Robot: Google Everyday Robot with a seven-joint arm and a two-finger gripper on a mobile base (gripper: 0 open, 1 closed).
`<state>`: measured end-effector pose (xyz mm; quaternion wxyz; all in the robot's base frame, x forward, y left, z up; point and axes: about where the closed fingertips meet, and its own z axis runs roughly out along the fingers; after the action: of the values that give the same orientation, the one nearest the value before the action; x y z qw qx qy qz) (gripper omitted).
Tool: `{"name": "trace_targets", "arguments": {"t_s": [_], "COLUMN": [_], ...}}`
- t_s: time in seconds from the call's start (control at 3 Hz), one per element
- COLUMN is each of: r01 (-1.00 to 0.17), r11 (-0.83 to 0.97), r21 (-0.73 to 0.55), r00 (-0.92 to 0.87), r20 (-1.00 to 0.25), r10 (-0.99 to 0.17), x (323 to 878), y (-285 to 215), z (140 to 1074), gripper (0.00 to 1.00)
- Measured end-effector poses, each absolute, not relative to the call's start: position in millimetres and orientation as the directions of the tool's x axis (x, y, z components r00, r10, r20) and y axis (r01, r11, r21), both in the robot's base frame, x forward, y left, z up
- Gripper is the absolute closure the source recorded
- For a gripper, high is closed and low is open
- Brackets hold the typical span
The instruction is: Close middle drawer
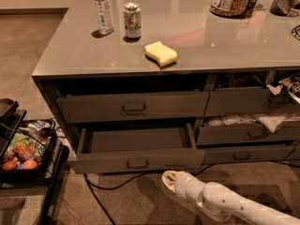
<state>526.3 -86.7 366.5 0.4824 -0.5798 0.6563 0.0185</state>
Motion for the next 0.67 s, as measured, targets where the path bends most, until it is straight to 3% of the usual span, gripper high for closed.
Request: {"name": "trace_targets", "arguments": {"t_s": [0.67], "r01": [-0.718], "r11": [0.317], "r21": [-0.619], "r00": [0.2], "r20": [-0.62], "r10": [-0.758], "x": [592], "y": [-99], "z": [373], "gripper": [1.0]}}
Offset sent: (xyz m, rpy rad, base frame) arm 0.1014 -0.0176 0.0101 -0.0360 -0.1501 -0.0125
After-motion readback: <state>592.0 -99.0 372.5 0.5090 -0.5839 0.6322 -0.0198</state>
